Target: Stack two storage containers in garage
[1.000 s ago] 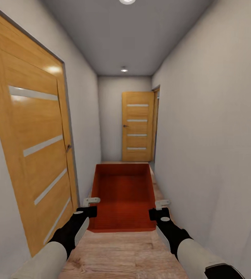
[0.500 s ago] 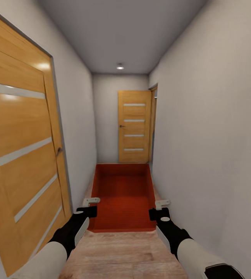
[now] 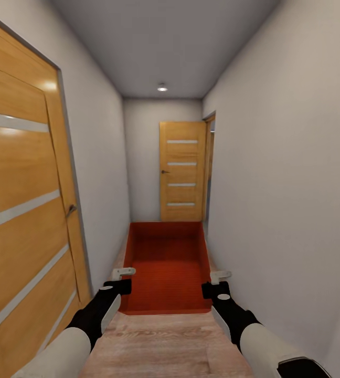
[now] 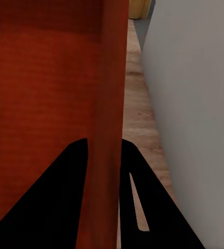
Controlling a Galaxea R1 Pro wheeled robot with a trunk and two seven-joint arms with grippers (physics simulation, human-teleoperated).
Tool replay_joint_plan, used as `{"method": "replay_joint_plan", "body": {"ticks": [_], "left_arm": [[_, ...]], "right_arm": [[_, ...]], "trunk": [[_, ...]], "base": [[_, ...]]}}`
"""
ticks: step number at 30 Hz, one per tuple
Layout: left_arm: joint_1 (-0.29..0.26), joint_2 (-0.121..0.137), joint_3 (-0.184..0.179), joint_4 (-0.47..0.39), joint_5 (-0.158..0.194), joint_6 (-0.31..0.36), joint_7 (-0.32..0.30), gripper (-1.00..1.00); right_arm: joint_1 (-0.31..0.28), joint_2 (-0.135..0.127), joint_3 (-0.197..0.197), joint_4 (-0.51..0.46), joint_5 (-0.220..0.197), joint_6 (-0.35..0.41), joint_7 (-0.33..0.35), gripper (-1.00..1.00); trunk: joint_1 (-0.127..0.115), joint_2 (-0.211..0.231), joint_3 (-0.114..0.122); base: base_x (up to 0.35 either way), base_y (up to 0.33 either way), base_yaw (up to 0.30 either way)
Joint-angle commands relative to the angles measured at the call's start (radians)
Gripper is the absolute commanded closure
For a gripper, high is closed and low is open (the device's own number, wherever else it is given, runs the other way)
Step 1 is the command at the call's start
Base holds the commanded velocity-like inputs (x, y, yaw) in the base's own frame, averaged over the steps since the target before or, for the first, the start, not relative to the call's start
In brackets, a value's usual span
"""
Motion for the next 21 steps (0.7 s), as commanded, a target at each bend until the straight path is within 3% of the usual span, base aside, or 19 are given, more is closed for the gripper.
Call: {"method": "replay_joint_plan", "body": {"ticks": [1,21], "left_arm": [[-0.001,0.004,0.022,-0.005,-0.019,-0.018,0.016,1.00],[-0.001,0.004,0.021,-0.005,-0.019,-0.018,0.016,1.00]], "right_arm": [[0.000,-0.008,-0.005,0.003,0.000,0.000,-0.007,1.00],[0.000,-0.008,-0.005,0.003,0.000,0.000,-0.007,1.00]], "trunk": [[0.001,-0.001,-0.001],[0.001,-0.001,-0.001]], "base": [[0.323,0.000,0.000],[0.324,0.000,0.000]]}}
